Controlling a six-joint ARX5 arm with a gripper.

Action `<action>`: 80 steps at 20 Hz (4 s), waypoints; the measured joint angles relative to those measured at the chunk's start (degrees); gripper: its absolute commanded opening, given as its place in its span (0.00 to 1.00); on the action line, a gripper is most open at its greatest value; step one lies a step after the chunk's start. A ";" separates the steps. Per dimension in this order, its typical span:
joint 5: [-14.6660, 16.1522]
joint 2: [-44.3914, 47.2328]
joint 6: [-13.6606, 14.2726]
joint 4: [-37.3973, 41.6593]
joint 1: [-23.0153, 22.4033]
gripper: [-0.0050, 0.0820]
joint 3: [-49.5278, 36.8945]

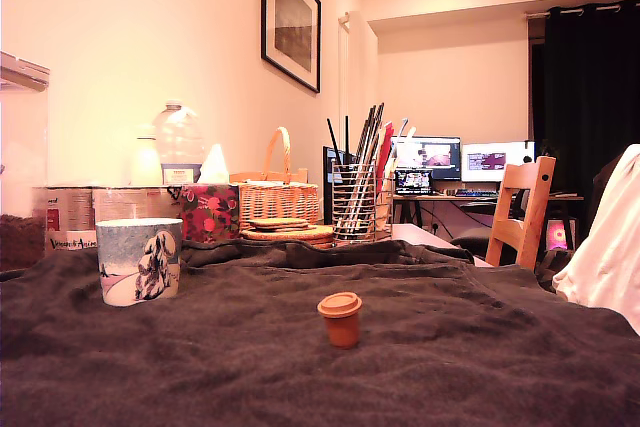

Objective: Pick up the coffee capsules on the table and drop them inside the coffee cup

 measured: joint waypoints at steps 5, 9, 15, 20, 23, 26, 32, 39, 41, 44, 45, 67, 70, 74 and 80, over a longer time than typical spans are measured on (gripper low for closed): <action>0.61 -8.35 -4.07 -13.51 0.04 0.03 -0.02; 1.92 -7.43 -4.09 -13.40 0.04 0.03 -0.02; 6.14 -7.43 -5.66 -9.86 -2.45 0.03 -0.02; 8.63 -7.43 -5.92 -6.73 -7.69 0.03 -0.02; 9.46 -7.43 -5.92 -6.16 -11.67 0.03 -0.02; 11.10 -6.64 -5.95 -3.61 -15.72 0.03 -0.02; 11.21 -0.42 -5.35 4.42 -22.03 0.19 -0.02; 8.52 11.02 -4.46 14.32 -25.62 0.61 -0.02; 7.50 13.25 -3.91 16.83 -26.27 0.63 -0.02; 5.92 17.62 -1.11 19.69 -27.21 0.63 -0.02; 5.77 18.99 -0.87 20.76 -27.47 0.63 -0.02; 5.66 47.69 4.59 44.26 -30.14 0.63 -0.02; 5.66 51.04 4.59 44.26 -31.17 0.63 0.44; 5.66 55.67 4.61 37.59 -32.61 0.63 7.96; 5.66 60.83 4.61 23.85 -33.90 0.63 19.71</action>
